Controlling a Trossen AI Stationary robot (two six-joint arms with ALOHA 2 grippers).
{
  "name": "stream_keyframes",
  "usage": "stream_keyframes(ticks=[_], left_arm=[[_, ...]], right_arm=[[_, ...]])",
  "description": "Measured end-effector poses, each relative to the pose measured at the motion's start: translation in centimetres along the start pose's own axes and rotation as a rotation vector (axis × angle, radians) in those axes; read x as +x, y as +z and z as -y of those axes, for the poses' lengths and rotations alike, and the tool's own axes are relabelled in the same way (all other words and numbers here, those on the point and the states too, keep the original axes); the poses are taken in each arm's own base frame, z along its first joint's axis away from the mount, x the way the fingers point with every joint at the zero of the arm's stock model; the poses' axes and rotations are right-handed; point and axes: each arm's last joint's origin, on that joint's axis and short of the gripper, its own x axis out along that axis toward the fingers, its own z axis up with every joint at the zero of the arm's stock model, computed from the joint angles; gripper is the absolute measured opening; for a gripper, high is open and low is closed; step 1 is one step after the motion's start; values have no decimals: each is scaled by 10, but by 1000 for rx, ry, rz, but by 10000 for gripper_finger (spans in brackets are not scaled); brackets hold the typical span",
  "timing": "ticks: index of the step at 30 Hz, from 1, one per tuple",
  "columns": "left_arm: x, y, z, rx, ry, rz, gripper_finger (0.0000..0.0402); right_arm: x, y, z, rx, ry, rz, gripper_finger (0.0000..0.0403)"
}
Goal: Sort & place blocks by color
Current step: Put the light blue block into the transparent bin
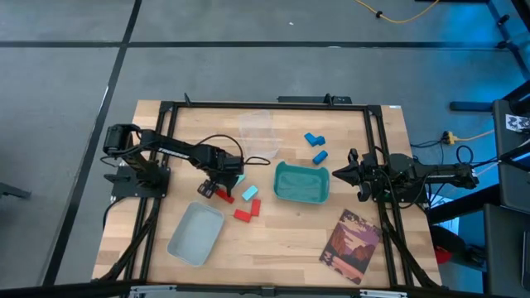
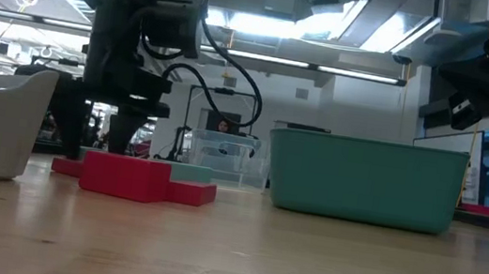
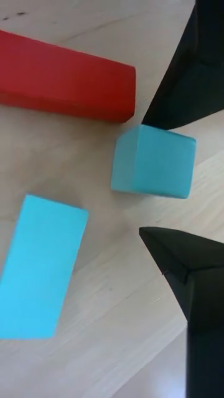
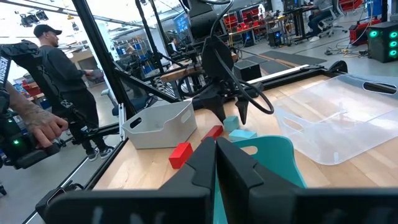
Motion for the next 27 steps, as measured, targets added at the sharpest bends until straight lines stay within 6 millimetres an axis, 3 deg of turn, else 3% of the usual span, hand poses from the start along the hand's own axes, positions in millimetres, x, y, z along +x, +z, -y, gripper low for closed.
stream_keyframes(ticks=[12, 20, 22, 27], left_arm=[[0, 0, 0, 12, -1, 0, 129], [-5, -5, 1, 8, -12, -22, 124], [-12, -8, -1, -16, -16, -27, 124], [-52, -21, -10, -115, 47, 54, 124]], right_arm=[[0, 0, 0, 0, 0, 0, 18], [0, 0, 0, 0, 0, -1, 18], [0, 0, 0, 0, -1, -1, 18], [0, 0, 0, 0, 0, 0, 18]])
